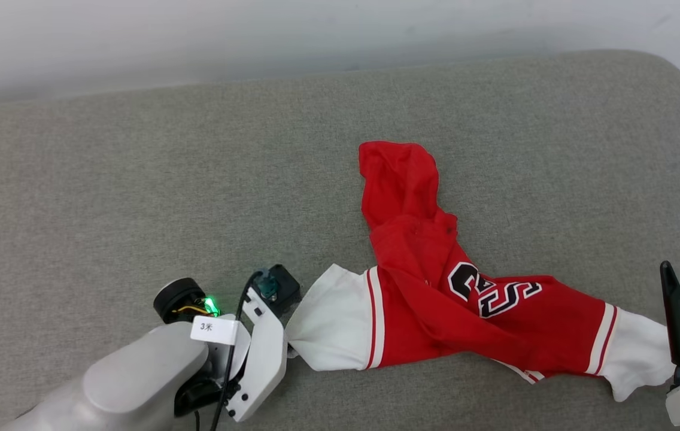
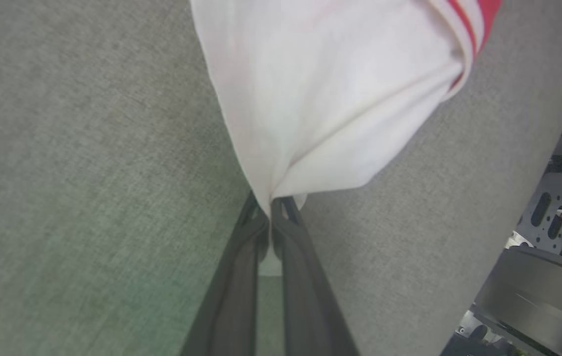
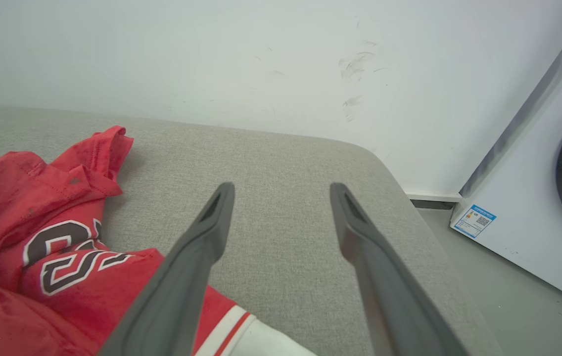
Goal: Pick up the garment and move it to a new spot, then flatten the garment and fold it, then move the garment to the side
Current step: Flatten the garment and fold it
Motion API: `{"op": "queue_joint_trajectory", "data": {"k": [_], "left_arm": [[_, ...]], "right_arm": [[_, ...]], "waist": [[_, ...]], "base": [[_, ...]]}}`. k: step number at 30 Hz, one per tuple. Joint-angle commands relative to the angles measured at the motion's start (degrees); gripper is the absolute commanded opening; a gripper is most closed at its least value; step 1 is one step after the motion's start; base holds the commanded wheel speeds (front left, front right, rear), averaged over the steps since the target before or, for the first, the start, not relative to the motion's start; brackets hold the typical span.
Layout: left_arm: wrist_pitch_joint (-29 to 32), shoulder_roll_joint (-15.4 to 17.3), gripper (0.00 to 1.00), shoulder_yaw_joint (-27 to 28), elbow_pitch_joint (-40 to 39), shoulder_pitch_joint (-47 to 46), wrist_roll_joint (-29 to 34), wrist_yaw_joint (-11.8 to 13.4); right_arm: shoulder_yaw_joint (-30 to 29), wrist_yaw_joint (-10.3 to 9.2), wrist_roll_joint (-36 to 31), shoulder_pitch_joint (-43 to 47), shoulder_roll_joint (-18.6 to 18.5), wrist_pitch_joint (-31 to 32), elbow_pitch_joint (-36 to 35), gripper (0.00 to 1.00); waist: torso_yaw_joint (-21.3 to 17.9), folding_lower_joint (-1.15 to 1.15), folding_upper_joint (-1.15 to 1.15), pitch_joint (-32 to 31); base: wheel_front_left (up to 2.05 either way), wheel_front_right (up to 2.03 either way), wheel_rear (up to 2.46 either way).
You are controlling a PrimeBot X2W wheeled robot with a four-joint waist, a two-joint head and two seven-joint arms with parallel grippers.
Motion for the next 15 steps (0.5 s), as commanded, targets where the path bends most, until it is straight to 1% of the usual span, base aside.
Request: {"op": "queue_joint_trajectory", "data": {"k": [1,7,11,15], "left_arm": [[-1.06,0.49,0.00,0.18,0.87,0.31,-0.66,0.15],[-5.79,3.75,0.00,3.32,2.78,0.93,-3.20,0.40],[-7.70,6.95,0.00,4.71,3.60,2.54,-4.09,1.62],[-7.73,9.61,0.00,5.05,4.08,4.82,-5.22,3.15]], "right_arm": [[-0.10,-0.08,-0.35,0.24,0.10,0.25,-0.19,1.00],[-0.50,-0.08,-0.25,1.41,-0.57,1.20,-0.97,1.00],[-0.56,-0.08,-0.07,2.01,-0.75,1.55,-1.26,1.00],[-0.58,-0.08,-0.11,2.66,-0.74,1.92,-1.59,1.00]], "waist": [[0.60,0.00,0.00,-0.68],[2.08,0.00,0.00,-2.07],[2.92,0.00,0.00,-2.58],[3.70,0.00,0.00,-2.74]], "base": [[0.00,0.00,0.00],[0.00,0.00,0.00],[0.00,0.00,0.00],[0.00,0.00,0.00]]}}
